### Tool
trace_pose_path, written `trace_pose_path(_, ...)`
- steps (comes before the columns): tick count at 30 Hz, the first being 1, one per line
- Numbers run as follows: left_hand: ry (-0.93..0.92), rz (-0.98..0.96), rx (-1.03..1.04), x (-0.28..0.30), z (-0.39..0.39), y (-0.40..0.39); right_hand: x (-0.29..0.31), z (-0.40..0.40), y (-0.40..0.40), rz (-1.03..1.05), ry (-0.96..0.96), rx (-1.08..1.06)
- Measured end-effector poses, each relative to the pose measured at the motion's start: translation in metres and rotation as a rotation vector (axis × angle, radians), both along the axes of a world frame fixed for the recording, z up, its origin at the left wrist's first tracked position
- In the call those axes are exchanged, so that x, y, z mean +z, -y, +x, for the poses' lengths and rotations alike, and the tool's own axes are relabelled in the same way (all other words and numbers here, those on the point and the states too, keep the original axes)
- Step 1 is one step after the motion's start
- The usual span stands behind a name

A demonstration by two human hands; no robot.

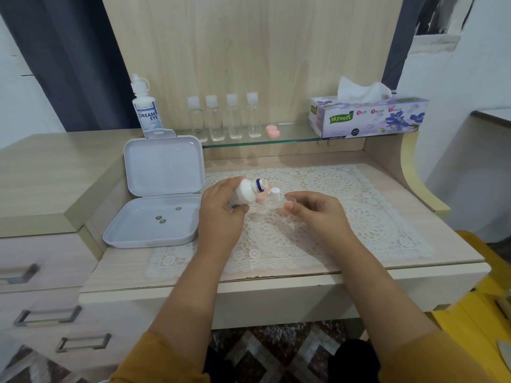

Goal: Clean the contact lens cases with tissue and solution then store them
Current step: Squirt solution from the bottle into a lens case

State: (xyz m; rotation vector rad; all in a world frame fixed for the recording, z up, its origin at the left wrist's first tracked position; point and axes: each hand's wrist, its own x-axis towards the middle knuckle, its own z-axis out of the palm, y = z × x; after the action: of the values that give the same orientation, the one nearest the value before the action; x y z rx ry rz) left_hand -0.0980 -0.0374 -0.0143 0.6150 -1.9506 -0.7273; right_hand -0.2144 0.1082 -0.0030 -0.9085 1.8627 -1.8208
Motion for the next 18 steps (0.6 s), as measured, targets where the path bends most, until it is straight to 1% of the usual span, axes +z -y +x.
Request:
trace_pose_path(6, -0.029, 0.161, -0.067, 0.005, 0.001, -0.003, -0.001, -0.001, 0.0, 0.005, 0.009, 0.031)
trace_pose_path(9, -0.007, 0.214, -0.088, 0.01, 0.002, -0.004, -0.004, -0.003, 0.001, 0.007, 0.02, 0.039)
trace_pose_path(14, 0.06, 0.254, -0.15, 0.019, -0.001, 0.001, -0.006, -0.003, 0.002, -0.003, 0.043, 0.056)
trace_pose_path(18, 0.111, 0.242, -0.199, 0.025, -0.006, 0.004, -0.005, -0.003, 0.001, -0.017, 0.049, 0.06)
